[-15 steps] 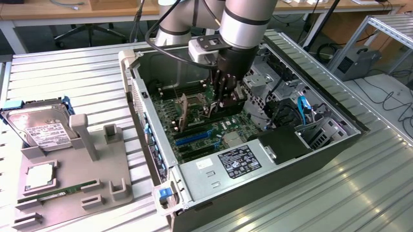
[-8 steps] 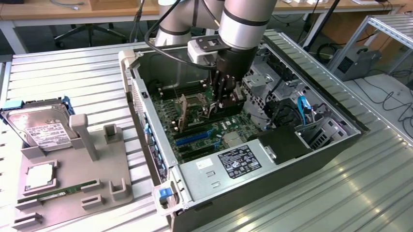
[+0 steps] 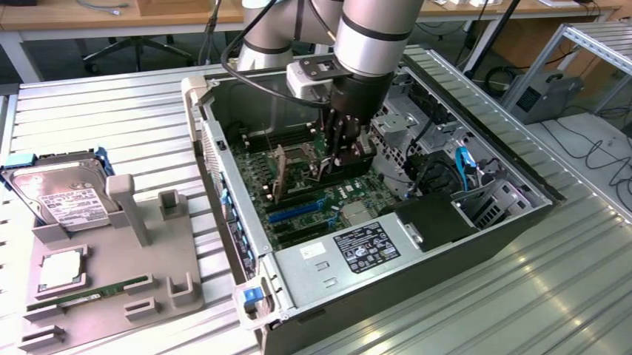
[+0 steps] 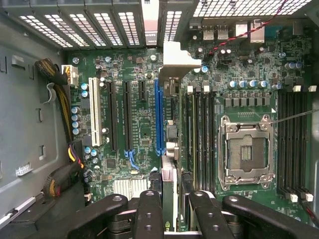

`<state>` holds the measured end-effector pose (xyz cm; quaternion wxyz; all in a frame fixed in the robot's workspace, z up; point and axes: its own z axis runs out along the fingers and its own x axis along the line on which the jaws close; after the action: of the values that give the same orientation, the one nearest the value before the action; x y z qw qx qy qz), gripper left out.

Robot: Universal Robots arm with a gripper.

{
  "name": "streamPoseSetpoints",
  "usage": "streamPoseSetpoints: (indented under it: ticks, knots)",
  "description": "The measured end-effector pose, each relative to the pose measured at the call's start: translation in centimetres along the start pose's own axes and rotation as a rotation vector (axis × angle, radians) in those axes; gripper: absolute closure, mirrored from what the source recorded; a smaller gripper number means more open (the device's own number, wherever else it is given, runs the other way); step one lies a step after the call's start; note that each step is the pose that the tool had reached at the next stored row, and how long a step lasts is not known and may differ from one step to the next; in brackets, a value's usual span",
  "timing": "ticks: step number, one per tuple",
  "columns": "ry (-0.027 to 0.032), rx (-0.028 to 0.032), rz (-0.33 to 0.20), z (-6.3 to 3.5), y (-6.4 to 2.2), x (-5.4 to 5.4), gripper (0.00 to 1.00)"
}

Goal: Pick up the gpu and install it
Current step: 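Insert the gpu into the slot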

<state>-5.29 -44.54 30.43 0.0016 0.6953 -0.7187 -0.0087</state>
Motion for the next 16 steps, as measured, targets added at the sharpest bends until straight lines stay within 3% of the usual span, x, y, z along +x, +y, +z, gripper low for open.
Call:
streamPoseSetpoints:
  ticks: [11,16]
  knots:
    - [-0.0003,0.0001,0.0,0.22,0.12,0.02,0.74]
    - [-0.0002,0.0001,0.0,0.34,0.6,0.04,0.74]
